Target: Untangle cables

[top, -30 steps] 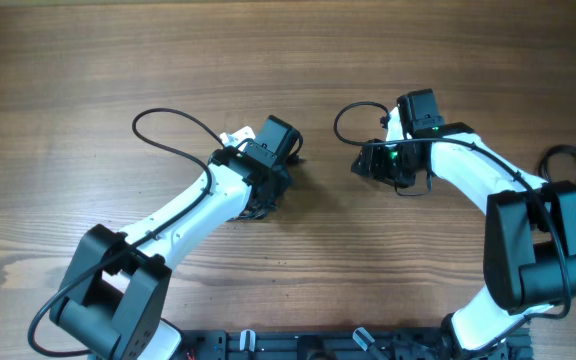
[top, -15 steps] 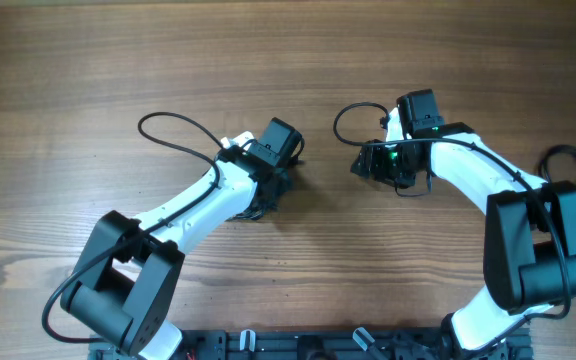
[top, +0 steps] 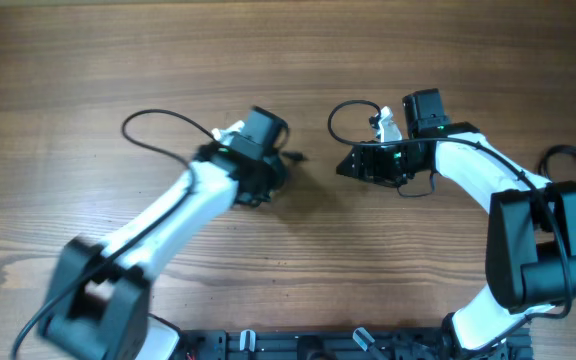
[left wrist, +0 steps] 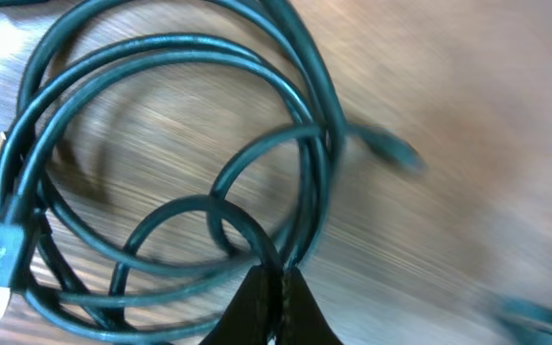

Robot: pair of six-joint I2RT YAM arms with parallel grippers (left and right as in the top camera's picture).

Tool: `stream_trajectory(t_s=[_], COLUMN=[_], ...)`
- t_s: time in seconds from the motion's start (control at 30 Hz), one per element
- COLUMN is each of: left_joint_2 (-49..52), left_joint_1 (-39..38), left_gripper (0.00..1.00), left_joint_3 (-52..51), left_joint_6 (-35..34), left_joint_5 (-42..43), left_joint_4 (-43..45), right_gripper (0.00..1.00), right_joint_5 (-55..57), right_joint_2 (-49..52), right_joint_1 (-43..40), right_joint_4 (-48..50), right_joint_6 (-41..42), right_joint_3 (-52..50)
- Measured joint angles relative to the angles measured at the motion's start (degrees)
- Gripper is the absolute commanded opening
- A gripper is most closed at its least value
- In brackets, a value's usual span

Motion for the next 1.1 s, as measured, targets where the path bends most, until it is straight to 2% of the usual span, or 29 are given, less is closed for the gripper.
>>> stream_trajectory(t_s=[0.1,0.23,0.33,0.5,0.6,0.67,0.73,0.8,0.87,0.97,1.1], left_joint_2=[-8.52,-11.93,-11.58,-11.3,-11.15,-11.15,-11.15,-11.1,-10.97,-10.47,-10.14], left_joint_1=[7.48,17.88,22.43,25.14,25.14,25.14,25.14,25.14,25.14,25.14,25.11], left_gripper=[0.04,0.04,0.04,0.04,0.04,0.04,0.04,0.04,0.04,0.04,0.04], left_joint_3=[0.92,1.42,1.42,1.42,1.42,1.4,1.4,1.42,1.4,1.42,1.42], left_joint_6=[0.28,0.74,2.36,7.89,11.47,16.59,23.17,28.76,31.82,36.98,42.93], left_joint_5=[9.94,24.41,34.82,48.61,50.97,52.04,52.61,52.89,53.18,56.11,59.01], left_joint_4=[0.46,0.52,0.44,3.61,4.79,4.85,4.46,4.2,4.33,4.09,3.04], right_gripper=[0.71,0.68,0.57,0.5,0.49,0.49,0.42,0.4,0.42,0.5,0.54], right_joint_5=[-10.12,-24.74,-31.36,-35.43,-35.8,-36.44,-36.81,-37.24,-38.49,-42.58,-45.0], right_joint_2=[0.0,0.0,0.0,0.0,0.0,0.0,0.0,0.0,0.0,0.0,0.0], right_joint_1=[-0.2,-0.2,-0.2,0.15,1.38,2.97,4.44,5.44,5.99,6.71,6.97], right_joint_4=[1.75,7.45,12.92,19.89,20.17,21.11,21.62,22.27,24.72,32.59,41.97], right_joint_6=[-1.01,-0.04,5.33,18.1,19.34,19.17,18.34,17.97,17.68,18.47,24.35], right_joint_3=[-0.11,-0.22,-0.33,-0.37,-0.37,-0.37,-0.37,-0.39,-0.44,-0.55,-0.66])
